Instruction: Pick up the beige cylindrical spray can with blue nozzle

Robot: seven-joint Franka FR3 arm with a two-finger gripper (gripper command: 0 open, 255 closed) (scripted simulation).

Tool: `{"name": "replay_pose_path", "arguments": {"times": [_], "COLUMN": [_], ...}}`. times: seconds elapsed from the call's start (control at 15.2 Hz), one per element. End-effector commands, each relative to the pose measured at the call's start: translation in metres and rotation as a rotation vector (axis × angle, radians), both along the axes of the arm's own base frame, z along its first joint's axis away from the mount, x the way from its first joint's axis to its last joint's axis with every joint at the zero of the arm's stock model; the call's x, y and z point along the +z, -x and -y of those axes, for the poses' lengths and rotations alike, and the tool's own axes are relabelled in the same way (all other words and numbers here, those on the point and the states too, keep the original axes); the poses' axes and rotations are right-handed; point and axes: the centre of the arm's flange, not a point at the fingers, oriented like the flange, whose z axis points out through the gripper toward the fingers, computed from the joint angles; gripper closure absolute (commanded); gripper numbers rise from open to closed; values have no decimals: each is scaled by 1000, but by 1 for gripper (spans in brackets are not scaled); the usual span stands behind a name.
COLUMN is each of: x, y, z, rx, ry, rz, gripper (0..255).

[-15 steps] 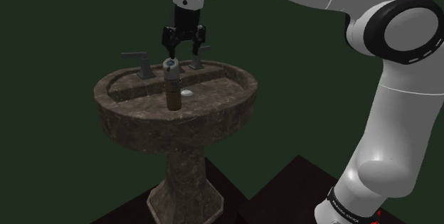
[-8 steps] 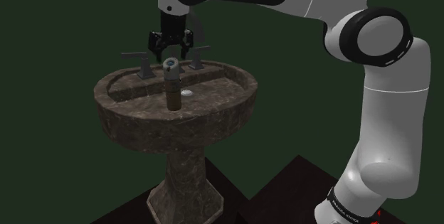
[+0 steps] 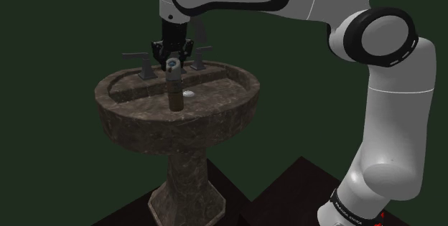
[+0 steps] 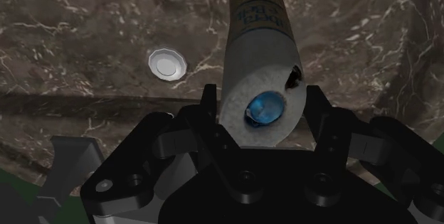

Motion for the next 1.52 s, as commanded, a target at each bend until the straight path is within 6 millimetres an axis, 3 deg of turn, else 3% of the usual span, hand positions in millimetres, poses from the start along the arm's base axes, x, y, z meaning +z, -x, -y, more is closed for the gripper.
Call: {"name": "replay_pose_path", "arguments": {"times": [0.0, 0.4, 1.45], "x": [-1, -2, 78], "y": [0, 1, 1], "z": [0, 0, 0], "rx": [0, 0, 0], "ry": [0, 0, 0], "rz": [-1, -1, -1], "gripper": [255, 255, 255]}}
